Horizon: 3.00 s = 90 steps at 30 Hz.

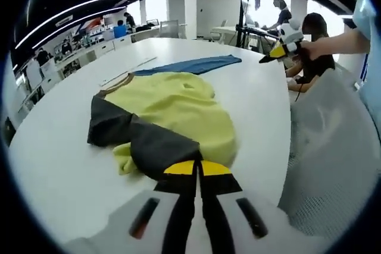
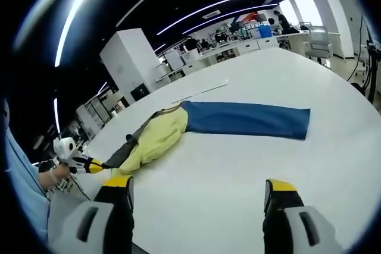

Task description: Fold the garment on the visible template until the final outline fits inside the template.

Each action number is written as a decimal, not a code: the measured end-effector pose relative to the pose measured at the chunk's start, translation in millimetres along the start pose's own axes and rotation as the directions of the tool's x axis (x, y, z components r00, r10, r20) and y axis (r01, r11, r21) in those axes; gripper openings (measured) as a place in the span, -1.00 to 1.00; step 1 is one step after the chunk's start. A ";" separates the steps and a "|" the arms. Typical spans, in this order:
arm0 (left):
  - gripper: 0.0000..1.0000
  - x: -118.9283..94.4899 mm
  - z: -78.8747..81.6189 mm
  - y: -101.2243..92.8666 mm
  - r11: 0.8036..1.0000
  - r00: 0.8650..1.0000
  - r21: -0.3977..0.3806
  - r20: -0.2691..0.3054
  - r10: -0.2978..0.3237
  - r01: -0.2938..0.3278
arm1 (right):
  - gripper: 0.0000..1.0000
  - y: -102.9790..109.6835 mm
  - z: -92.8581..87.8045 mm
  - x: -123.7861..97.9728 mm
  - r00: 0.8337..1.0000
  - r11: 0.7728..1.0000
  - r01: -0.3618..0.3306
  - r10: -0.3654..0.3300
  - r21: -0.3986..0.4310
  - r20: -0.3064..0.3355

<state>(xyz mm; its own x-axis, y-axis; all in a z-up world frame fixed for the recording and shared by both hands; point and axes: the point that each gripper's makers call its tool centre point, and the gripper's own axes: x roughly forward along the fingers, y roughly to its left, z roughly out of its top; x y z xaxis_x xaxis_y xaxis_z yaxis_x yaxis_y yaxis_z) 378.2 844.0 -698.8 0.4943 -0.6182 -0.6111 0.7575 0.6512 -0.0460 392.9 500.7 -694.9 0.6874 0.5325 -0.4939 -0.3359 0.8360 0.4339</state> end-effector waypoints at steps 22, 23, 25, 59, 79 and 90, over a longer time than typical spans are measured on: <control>-1.00 -134.2 -14.5 209.6 0.881 0.917 -0.283 0.005 0.398 -0.381 | 0.82 2.0 4.6 10.9 1.000 1.000 -0.010 0.010 -0.012 -0.022; -1.00 -138.4 -19.5 216.8 0.871 0.914 -0.303 -0.001 0.405 -0.386 | 0.82 2.2 4.5 11.4 1.000 1.000 -0.011 0.011 -0.012 -0.023; -1.00 -146.5 -32.5 231.6 0.848 0.906 -0.336 -0.035 0.423 -0.409 | 0.82 1.9 3.4 12.6 1.000 1.000 -0.009 0.009 -0.012 -0.029; -1.00 -161.8 -160.2 344.2 0.619 0.863 -0.605 -0.409 0.297 -0.500 | 0.83 -1.0 -9.5 29.9 0.997 1.000 -0.004 0.004 0.005 -0.083; -1.00 -133.6 -173.7 370.0 0.669 0.780 -0.480 -0.574 0.249 -0.567 | 0.83 -8.5 -7.6 28.0 0.996 1.000 0.019 -0.019 0.005 -0.089; -1.00 -151.3 -184.9 345.8 0.659 0.790 -0.524 -0.586 0.181 -0.540 | 0.83 -4.1 -9.8 31.7 0.996 1.000 0.006 -0.006 0.007 -0.089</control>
<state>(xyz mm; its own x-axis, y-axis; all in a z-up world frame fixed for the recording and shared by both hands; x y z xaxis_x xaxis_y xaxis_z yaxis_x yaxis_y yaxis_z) 486.5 1244.1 -768.4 0.2773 -0.1127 -0.9541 0.0086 0.9933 -0.1149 409.8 515.5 -719.7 0.6295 0.5374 -0.5611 -0.3274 0.8384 0.4357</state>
